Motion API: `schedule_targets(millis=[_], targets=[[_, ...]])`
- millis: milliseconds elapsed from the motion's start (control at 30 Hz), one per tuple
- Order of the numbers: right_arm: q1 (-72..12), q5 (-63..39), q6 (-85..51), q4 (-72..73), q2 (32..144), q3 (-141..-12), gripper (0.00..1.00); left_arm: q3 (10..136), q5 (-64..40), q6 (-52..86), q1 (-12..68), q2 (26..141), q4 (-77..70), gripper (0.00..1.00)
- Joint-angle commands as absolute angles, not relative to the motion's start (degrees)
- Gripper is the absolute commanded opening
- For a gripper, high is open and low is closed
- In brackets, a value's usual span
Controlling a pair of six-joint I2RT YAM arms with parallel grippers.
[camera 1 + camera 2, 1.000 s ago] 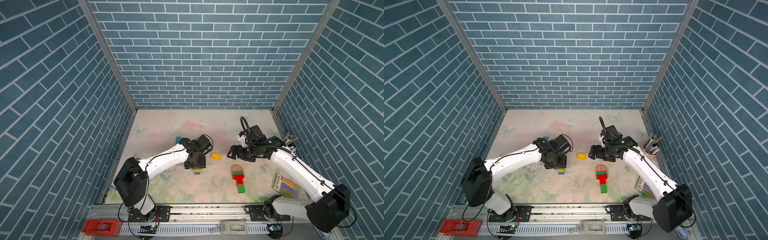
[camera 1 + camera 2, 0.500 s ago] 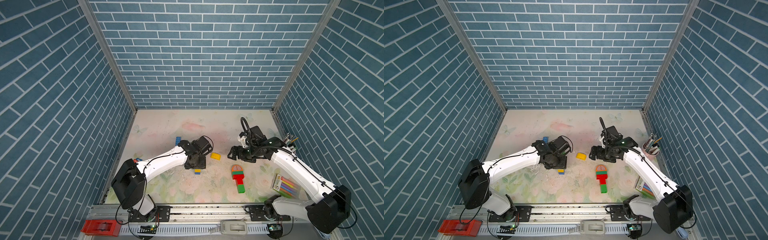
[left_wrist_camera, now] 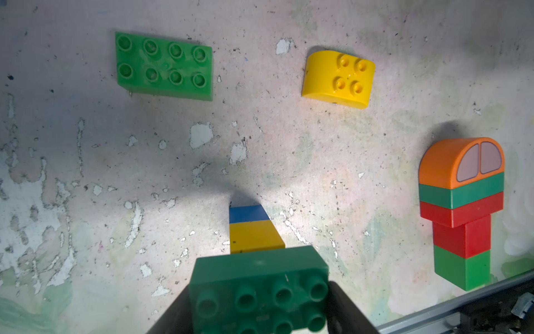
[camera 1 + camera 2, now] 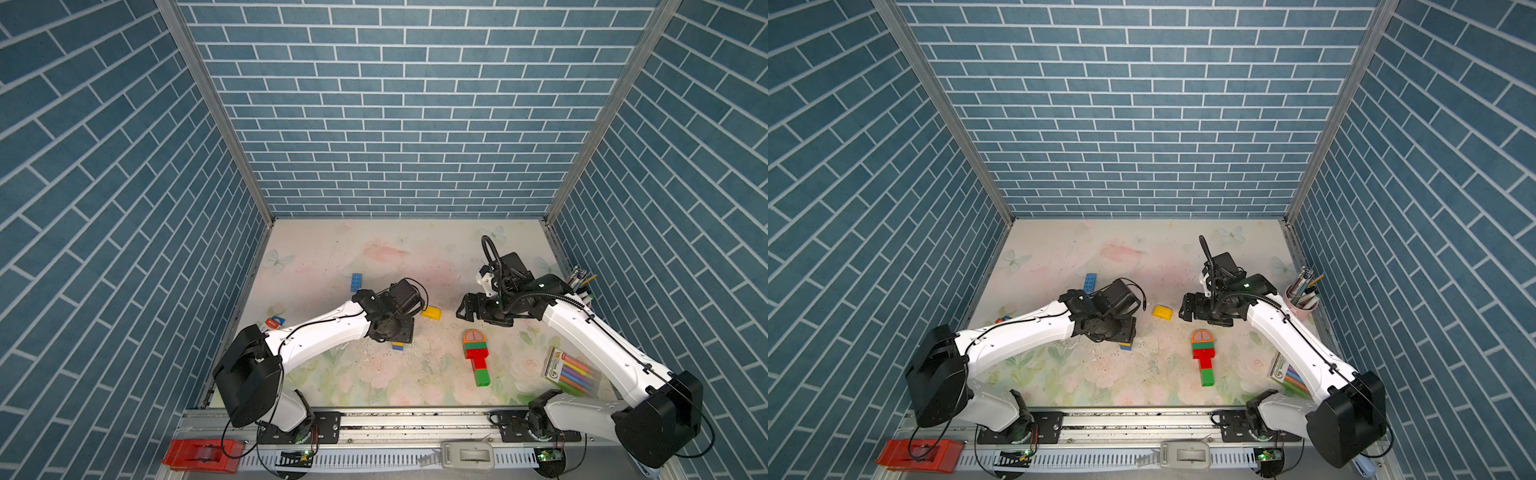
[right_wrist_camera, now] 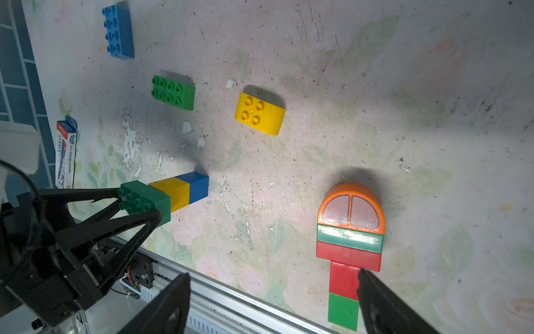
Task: Assemble an ice cream with lego
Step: Assemble the lego brick with the lego brick.
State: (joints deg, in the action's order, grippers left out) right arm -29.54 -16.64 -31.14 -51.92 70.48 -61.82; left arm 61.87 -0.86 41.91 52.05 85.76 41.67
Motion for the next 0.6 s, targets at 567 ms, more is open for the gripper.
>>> schedule_targets(millis=[567], targets=[[-29.09,-15.59,-30.70,-54.31,68.91,-62.00,0.91,65.86,-1.83,39.85,54.91,95.30,56.41,0.00]])
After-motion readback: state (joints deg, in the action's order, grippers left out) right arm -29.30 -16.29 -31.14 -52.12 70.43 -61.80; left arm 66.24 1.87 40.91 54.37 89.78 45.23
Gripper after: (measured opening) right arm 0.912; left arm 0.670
